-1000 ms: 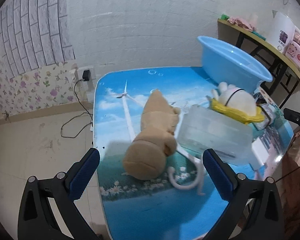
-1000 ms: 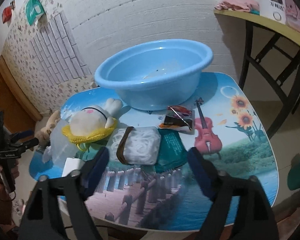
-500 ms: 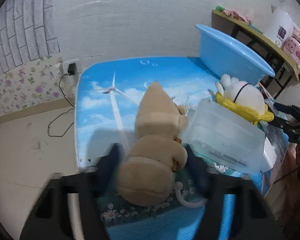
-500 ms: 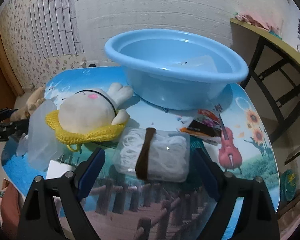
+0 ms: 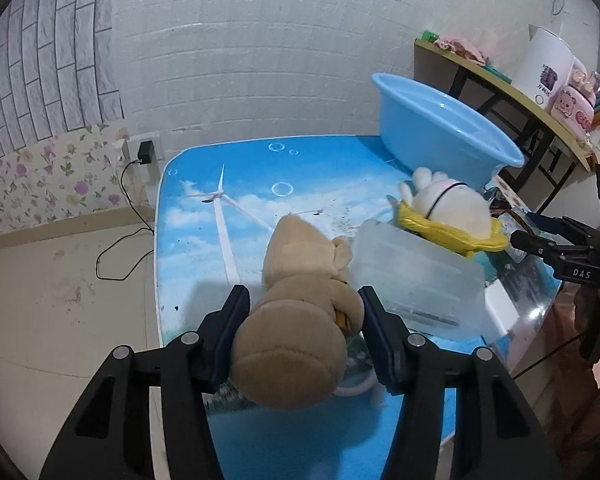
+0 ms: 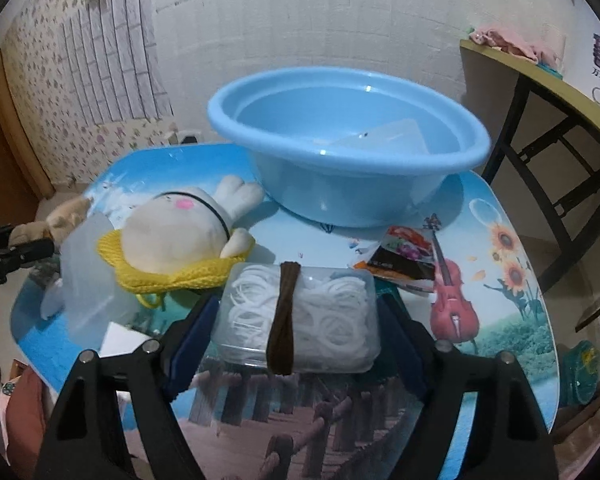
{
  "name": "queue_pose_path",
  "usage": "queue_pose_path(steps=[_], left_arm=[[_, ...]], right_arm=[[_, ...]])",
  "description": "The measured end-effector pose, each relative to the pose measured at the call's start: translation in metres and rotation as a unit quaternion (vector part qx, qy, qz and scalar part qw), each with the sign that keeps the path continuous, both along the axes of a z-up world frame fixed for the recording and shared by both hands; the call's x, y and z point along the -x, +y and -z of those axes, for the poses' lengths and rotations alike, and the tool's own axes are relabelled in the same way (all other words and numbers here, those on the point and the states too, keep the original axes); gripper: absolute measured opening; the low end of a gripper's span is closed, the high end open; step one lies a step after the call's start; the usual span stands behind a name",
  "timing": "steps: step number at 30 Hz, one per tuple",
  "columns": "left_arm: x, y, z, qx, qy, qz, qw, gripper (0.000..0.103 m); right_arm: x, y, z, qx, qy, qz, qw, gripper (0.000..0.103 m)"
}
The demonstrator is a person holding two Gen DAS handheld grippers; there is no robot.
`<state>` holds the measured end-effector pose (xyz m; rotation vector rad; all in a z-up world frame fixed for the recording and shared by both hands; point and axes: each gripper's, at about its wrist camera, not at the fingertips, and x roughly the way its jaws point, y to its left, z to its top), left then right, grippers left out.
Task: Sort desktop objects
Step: 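Carry the teddy bear into the basin and release while right carries the cotton-ring box over it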
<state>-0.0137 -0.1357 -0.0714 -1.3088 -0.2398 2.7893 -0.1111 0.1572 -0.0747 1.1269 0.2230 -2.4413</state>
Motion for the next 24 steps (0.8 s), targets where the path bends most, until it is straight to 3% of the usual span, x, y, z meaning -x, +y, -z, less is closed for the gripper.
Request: queue_pose_path(steps=[7,13,18,21,24], left_arm=[[-0.004,0.005,0.011,0.031,-0.029,-0.007,0.9991,0.055],[0.005,0.003,0.024,0.031,-0.047,-0.011,0.9983,0.056],[0.014,-0.008,0.032,0.009,-0.039,-0.024,0.9989,0.076],[0.017,-0.009,0.033,0.008,-0.033,-0.026,0.9991,0.077],[0.017,-0.010,0.030,-0.005,-0.025,-0.022,0.9994,0.047]], right_arm=[[-0.012,0.016,0.003,-0.001,-0.022,-0.012,1.000,0.080],[-0.018,0.014,0.011,-0.011,-0.033,-0.023,0.999,0.081],[-0.018,0.005,0.017,-0.036,-0.031,-0.030,0.998,0.082],[-0.016,0.005,0.022,-0.038,-0.038,-0.026,0.998,0.081],[-0.015,0.010,0.018,-0.017,-0.039,-0.025,0.999,0.080]])
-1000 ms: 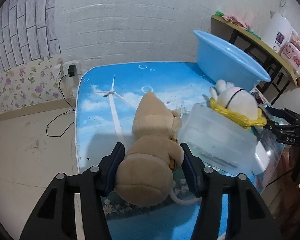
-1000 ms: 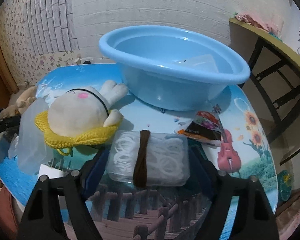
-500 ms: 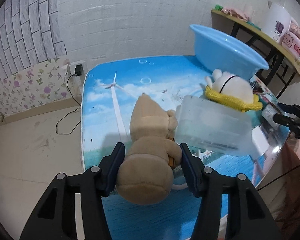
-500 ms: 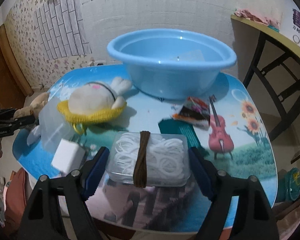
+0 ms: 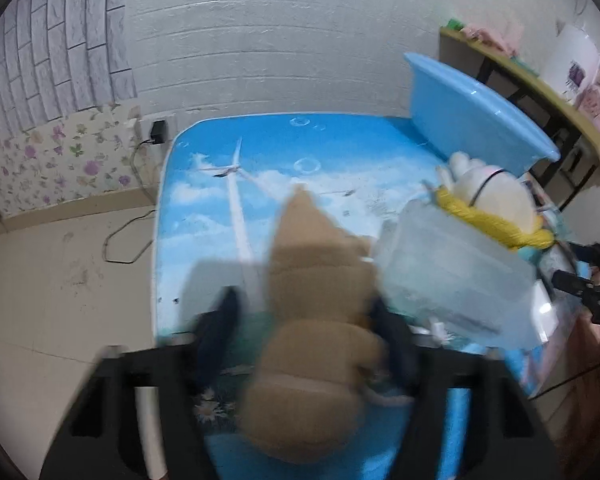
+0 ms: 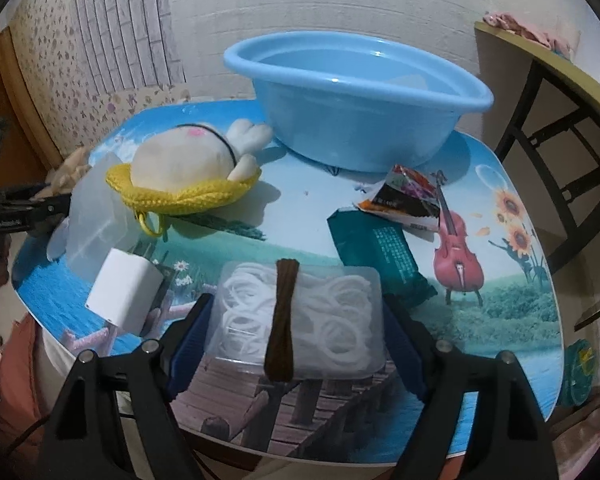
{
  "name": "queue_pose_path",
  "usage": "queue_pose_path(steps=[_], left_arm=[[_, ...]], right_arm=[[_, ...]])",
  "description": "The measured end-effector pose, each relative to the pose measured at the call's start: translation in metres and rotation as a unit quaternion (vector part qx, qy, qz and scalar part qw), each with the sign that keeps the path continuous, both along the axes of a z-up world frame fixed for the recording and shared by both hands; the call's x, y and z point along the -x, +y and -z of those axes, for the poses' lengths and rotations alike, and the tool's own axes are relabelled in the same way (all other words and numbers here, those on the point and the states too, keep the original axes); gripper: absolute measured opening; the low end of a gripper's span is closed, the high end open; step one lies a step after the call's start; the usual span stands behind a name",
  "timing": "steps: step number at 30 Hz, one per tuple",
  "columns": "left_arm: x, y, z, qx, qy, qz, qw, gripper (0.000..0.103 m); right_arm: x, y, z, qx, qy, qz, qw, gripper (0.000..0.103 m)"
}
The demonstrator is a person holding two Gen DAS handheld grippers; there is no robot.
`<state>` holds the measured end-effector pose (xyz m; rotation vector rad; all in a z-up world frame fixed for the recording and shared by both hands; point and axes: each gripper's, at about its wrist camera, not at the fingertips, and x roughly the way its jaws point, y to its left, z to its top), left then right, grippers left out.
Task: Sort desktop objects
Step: 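Carry the teddy bear into the basin and release while right carries the cotton-ring box over it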
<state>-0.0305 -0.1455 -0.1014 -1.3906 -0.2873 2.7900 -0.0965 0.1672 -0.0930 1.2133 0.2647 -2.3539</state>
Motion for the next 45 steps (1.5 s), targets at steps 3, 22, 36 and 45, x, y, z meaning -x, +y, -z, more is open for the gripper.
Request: queue_pose_path(steps=[3,22,36,45], left_arm=[[-0.004,0.000,-0.010,0.004,0.013,-0.008,0.9999,0.047],[0.005,0.068,-0.092,0.012,0.067,0.039,0.9970,0.047],[0.074,0.148,-0.114,0.012,0.074,0.104,0.9918,0.048],[0.133,0.192,-0.108,0.026,0.056,0.145,0.9875,0.049]], right_arm=[[-0.001,0.004,-0.010,0.013,0.012,0.001,1.000,0.080],[-0.011,0.027,-0.080,0.131,0.092,-0.042,0.986,0.080],[0.025,0.055,-0.098,0.159,0.128,-0.027,0.979,0.080],[0.065,0.066,-0.095,0.165,0.127,-0.020,0.978,0.080]])
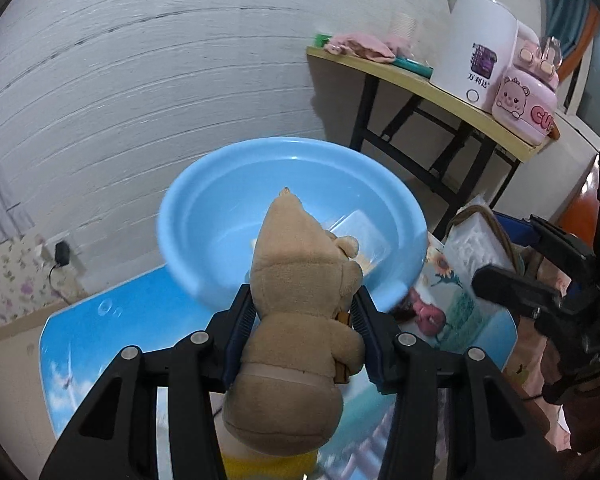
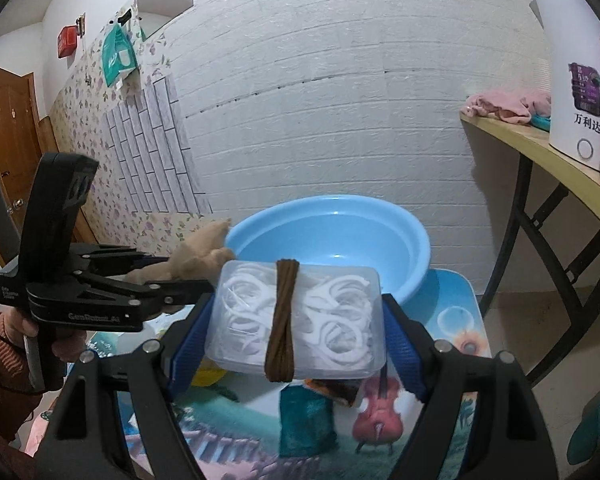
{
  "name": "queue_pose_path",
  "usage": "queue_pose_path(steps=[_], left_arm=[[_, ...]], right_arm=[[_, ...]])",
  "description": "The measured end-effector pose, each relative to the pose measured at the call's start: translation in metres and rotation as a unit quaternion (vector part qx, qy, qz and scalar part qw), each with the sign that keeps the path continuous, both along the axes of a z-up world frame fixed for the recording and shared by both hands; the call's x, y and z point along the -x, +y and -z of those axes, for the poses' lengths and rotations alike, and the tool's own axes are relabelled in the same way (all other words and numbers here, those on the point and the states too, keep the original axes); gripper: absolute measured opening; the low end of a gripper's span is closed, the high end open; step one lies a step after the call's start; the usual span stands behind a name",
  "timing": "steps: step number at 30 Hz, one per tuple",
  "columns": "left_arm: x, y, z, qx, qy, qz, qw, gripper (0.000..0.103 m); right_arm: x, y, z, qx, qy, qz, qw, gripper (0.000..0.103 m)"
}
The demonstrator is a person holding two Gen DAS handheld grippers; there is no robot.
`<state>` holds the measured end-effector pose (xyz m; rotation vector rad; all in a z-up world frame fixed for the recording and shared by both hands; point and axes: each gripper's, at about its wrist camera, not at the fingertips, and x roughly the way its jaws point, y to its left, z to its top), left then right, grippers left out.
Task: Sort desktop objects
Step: 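Carry the teddy bear into the basin and release while right carries the cotton-ring box over it, then lower the cotton-ring box into the basin and open the right gripper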
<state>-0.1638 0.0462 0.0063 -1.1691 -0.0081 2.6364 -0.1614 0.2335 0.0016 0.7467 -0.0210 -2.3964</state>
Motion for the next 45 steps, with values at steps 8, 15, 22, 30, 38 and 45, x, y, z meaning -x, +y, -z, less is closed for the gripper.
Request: queue_pose_path(steps=[8,15,22,30,38,45], left_arm=[[0.035,0.011,0.012,0.012,-0.019,0.015,0.9996,0.059],[0.045,0.008,0.007,0.015,-0.007,0.018,0.9997,0.077],[0.033,-0.005,0.005,0.020,0.004,-0.004,0.9998,0.092],[-0.017,-0.016,0.009,0.030,0.011,0.000,0.9995,0.100],[-0.058,-0.037,0.020,0.014,0.004,-0.039,0.9991,0.101],[-0.070,-0.057,0.028,-0.042,-0.011,-0.044,0.9981,0.103]], right_arm=[[0.032,-0.004,0.007,0.001,-0.008,-0.005,1.000,0.080],[0.060,-0.018,0.014,-0.016,-0.027,-0.018,0.999,0.080],[0.059,-0.022,0.017,-0.026,-0.043,-0.002,0.999,0.081],[0.031,-0.016,0.011,-0.020,-0.043,0.027,0.999,0.086],[0.007,-0.017,0.016,-0.011,-0.052,0.038,0.998,0.086],[-0.016,-0.007,0.035,-0.024,-0.073,0.036,0.996,0.086]])
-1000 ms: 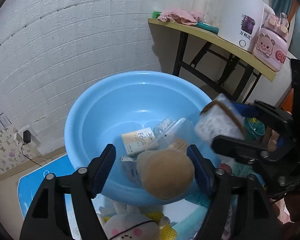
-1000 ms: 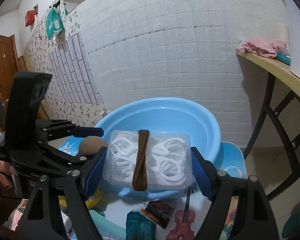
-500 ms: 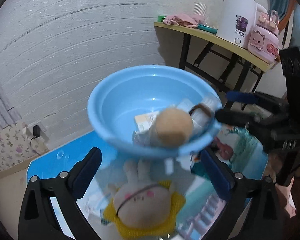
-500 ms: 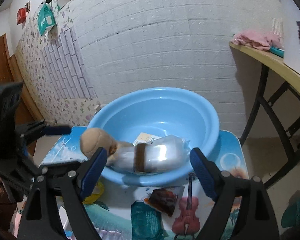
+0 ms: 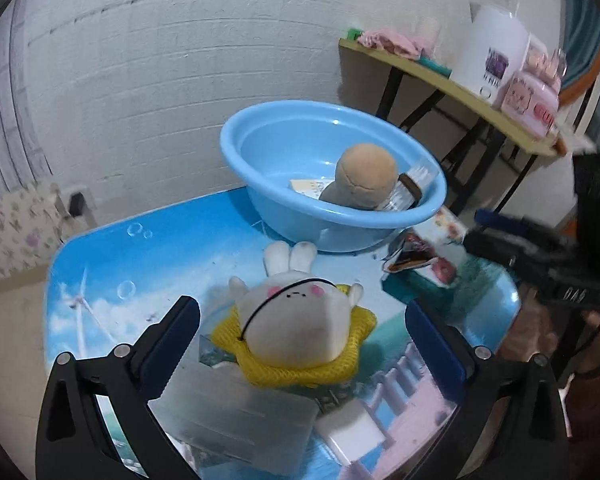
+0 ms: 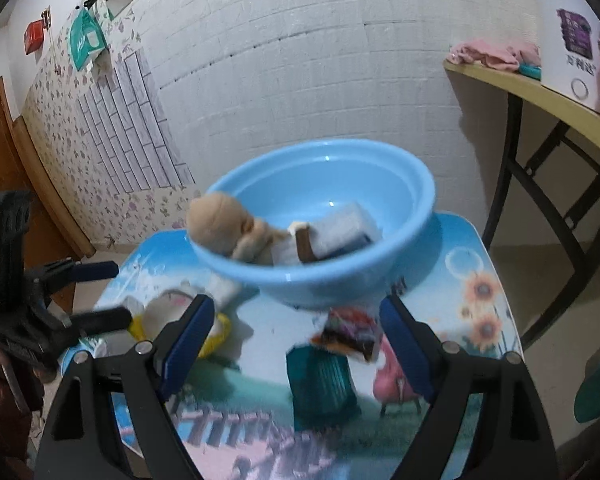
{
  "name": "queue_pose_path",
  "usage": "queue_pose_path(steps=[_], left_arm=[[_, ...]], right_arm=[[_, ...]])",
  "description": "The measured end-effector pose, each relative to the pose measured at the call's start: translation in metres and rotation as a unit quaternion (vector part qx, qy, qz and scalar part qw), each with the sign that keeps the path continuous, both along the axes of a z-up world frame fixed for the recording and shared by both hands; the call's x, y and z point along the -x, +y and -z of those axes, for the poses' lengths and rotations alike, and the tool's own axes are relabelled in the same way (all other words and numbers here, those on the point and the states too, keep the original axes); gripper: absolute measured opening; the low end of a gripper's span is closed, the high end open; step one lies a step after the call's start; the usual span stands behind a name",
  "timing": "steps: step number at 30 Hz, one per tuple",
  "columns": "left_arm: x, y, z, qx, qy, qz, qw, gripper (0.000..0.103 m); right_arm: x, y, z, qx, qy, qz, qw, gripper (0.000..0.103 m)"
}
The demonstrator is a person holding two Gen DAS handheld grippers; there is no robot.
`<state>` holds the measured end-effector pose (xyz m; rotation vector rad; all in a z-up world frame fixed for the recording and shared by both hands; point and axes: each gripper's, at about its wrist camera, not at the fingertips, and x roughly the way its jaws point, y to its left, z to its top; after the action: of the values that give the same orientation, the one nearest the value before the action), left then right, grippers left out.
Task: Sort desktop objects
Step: 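Lower the cotton-ring box into the basin and open the right gripper, then move the left gripper to the white plastic hook and grasp it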
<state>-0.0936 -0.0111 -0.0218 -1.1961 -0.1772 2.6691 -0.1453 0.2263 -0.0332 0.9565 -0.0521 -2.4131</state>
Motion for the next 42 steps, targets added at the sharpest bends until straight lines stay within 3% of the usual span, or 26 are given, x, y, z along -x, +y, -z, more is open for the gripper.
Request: queue_pose_path(steps=[4,7,18,25,36,42], left_arm=[[-0.012,-0.001,-0.001,0.034,0.026,-0.009,0.9990,0.103],[-0.017,-0.002,0.003,0.060,0.018,-0.017,0.9979,0.103],[-0.051,-0.031,0.011,0.049,0.020,-0.011,0.9986,0.103],[-0.066,-0.058,0.029,0.045,0.000,-0.028,0.9986,0.103],[-0.082,-0.056,0.050,0.051,-0.023,0.038,0.9977,0.103],[-0.089,-0.065,0.069,0.053,-0.044,0.033,0.9971,0.103]], right_arm=[[-0.008,0.005,0.008,-0.006,-0.008,0.006,1.000,0.086],[-0.014,0.004,0.012,-0.011,-0.012,0.004,1.000,0.086],[-0.024,-0.006,0.034,-0.030,-0.036,-0.011,0.999,0.086],[-0.024,-0.007,0.041,-0.039,-0.044,-0.010,0.998,0.086],[-0.024,-0.002,0.056,-0.058,-0.061,0.004,0.996,0.086],[-0.023,-0.007,0.063,-0.073,-0.067,0.006,0.995,0.086]])
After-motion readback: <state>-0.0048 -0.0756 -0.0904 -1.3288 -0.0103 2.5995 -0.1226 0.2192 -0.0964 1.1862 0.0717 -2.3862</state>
